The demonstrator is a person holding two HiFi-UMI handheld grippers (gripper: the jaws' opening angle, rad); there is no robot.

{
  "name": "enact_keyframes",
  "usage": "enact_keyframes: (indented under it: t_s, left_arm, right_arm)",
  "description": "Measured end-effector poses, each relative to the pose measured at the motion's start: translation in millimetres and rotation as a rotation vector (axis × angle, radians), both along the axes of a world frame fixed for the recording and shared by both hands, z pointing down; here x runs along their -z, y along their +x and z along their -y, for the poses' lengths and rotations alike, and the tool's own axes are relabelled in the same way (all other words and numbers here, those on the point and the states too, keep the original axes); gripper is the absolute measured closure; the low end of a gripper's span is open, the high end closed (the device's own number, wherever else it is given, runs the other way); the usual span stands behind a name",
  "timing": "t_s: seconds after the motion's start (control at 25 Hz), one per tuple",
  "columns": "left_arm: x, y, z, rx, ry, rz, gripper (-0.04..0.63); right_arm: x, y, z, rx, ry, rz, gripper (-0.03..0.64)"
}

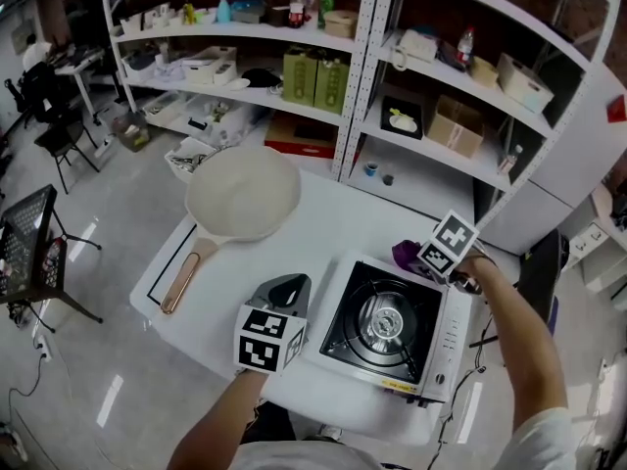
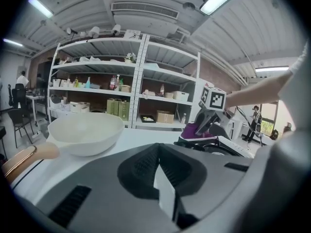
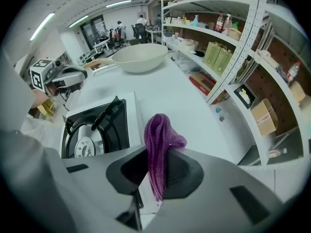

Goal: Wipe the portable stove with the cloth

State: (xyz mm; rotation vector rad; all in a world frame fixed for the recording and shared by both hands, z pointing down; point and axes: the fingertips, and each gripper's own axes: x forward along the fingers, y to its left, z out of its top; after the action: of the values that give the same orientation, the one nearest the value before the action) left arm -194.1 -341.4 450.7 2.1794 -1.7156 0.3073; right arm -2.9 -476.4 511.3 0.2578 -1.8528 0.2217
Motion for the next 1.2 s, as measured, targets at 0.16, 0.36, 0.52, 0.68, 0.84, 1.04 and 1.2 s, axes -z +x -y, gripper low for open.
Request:
enact_keyframes:
  t_s: [0.16, 0.36, 0.52, 0.68, 0.84, 1.04, 1.2]
  left_arm:
    - [-1.8, -7.3, 2.8, -0.012, -0.002, -0.018, 0.591]
    - [-6.1, -13.4, 4.2, -0.03, -0.003, -0.036, 0.591]
    - [-10.1, -20.5, 8.0, -0.038, -0.01, -0.04, 0.591]
    - [-16.5, -27.9, 11.0, -0.038, -0.019, -0.053, 0.591]
    - [-18.6, -29.2, 13.0, -0.051, -0.025, -0.058, 0.591]
    - [-20.9, -30.9, 10.4, -0.061, -0.029, -0.053, 0.591]
    - [-23.1, -38.1, 6.4, -0.052, -0.032, -0.055, 0.591]
  right_arm:
    - [3.0, -19.9, 0.3, 0.009, -0.004, -0.009, 0.554]
    - [-2.3, -47.0, -1.7, 0.027, -0.016, -0.026, 0.554]
    - [-5.6, -69.7, 0.0, 0.035, -0.026, -0.018, 0.554]
    - [-10.1, -88.1, 0.5, 0.047, -0.035, -0.019, 0.554]
    - [-9.7, -106.1, 3.0, 0.052, -0.049, -0.003, 0.554]
    - [-7.6, -129.7, 2.9, 0.072, -0.054, 0.015, 0.554]
    - [-9.7, -144.4, 0.1, 0.099, -0.05, 0.009, 0.554]
